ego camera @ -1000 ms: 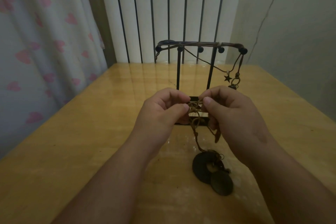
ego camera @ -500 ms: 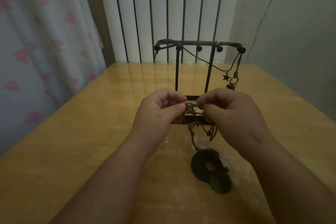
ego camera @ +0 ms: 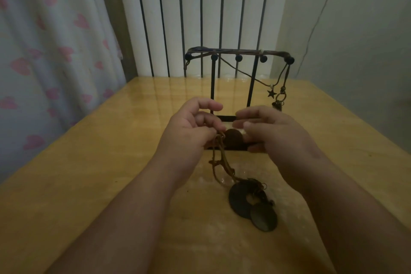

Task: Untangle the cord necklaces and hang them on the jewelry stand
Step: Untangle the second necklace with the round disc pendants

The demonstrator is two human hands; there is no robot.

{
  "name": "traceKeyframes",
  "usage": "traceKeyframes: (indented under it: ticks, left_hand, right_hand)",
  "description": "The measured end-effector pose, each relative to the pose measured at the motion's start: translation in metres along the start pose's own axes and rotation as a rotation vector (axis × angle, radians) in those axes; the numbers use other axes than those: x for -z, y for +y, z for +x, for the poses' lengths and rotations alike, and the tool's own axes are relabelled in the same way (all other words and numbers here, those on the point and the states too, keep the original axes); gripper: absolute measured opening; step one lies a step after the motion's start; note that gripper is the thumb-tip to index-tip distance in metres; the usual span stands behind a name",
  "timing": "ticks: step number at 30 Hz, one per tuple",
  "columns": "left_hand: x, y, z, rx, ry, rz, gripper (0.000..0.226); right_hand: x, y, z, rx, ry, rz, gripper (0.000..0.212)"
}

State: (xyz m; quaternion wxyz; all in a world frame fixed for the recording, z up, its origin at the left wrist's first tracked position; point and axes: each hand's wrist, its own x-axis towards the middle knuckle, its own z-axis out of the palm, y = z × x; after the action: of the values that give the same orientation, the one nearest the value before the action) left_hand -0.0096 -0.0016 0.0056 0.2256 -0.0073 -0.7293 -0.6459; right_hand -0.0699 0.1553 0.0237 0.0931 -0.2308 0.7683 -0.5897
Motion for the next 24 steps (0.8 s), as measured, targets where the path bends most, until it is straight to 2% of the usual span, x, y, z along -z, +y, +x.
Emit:
traceKeyframes:
  ticks: [2,5,7,9,12,16,19,24]
  left_hand:
    - [-0.002,0.002,-0.001,-0.005,0.002,0.014,0.044]
    - [-0.002,0.001,-0.001,-0.013,0.037,0.023,0.042]
    - [-0.001,0.001,-0.001,-0.013,0.057,0.033,0.041]
    - [0.0,0.0,0.0,-0.011,0.062,0.042,0.041]
    - [0.001,0.001,-0.001,-0.012,0.04,0.01,0.041]
    - [0.0,0.003,-0.001,-0.016,0.015,-0.008,0.046]
    - [0.004,0.003,-0.001,-0.016,0.02,-0.009,0.048]
    - [0.003,0.004,0.0,-0.014,-0.004,0.011,0.053]
  right_hand:
    - [-0.004,0.001,0.002,-0.104,-0.075,-0.011,0.017]
    - [-0.007,-0.004,0.007,-0.219,-0.067,0.035,0.027]
    - [-0.004,-0.002,0.006,-0.147,-0.056,-0.002,0.025]
    - [0.001,0.0,-0.003,-0.027,-0.069,-0.05,0.01]
    - [0.0,0.0,-0.006,0.01,-0.017,0.052,0.009]
    - [-0.001,-0.003,0.001,-0.034,0.154,0.152,0.014]
    - [0.003,-0.003,0.004,-0.066,0.309,0.378,0.015]
    - [0.007,-0.004,0.0,0.019,0.576,0.504,0.015]
